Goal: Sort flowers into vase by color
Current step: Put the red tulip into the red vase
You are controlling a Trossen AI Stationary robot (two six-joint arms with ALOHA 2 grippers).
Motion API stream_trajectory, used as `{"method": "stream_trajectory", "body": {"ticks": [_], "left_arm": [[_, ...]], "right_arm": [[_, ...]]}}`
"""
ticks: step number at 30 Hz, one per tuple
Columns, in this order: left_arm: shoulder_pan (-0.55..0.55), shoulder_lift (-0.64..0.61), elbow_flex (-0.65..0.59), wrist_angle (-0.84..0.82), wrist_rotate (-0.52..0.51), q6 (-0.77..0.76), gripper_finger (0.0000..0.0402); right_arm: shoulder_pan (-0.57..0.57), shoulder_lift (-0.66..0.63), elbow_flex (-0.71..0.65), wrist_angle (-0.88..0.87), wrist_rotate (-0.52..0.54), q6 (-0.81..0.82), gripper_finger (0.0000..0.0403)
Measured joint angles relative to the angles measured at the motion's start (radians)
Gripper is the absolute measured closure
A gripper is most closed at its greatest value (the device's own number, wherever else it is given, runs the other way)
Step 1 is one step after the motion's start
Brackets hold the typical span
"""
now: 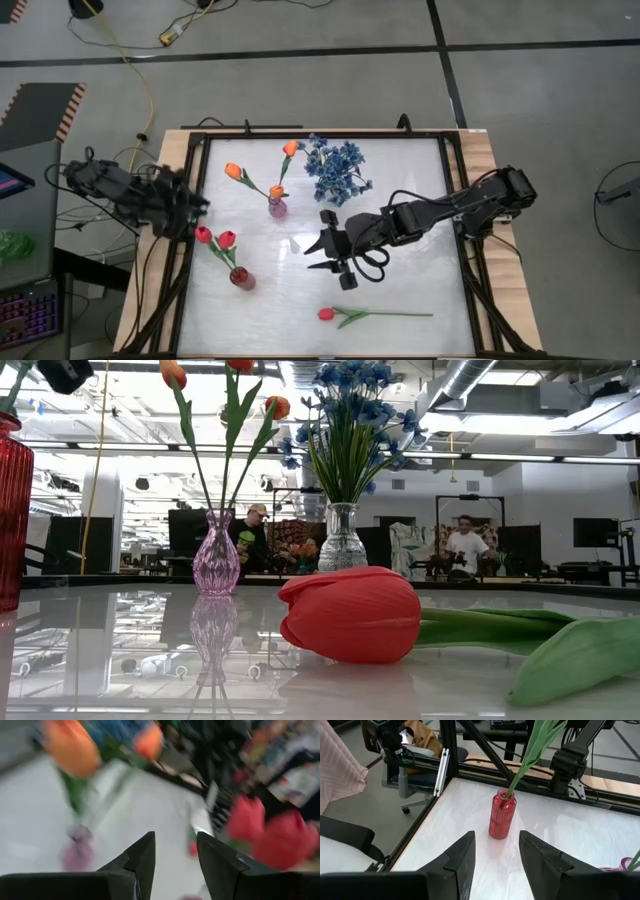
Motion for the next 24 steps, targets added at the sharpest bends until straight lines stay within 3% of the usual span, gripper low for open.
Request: {"method": "stream_trajectory", "body": {"ticks": [8, 19, 24], "left_arm": [[0.0, 0.001, 0.021, 0.096, -0.309, 0.053, 0.027], [0.0, 0.102, 0.021, 0.324, -0.324, 0.241, 0.027], [0.0, 0.164, 0.021, 0.347, -0.308, 0.252, 0.027]], "right_arm": [[0.017, -0.007, 0.0, -0.11, 0.0, 0.003, 0.0225], [0.103, -0.008, 0.0, -0.576, -0.003, 0.381, 0.0225], [0.166, -0.008, 0.0, -0.658, -0.003, 0.518, 0.0225]]}}
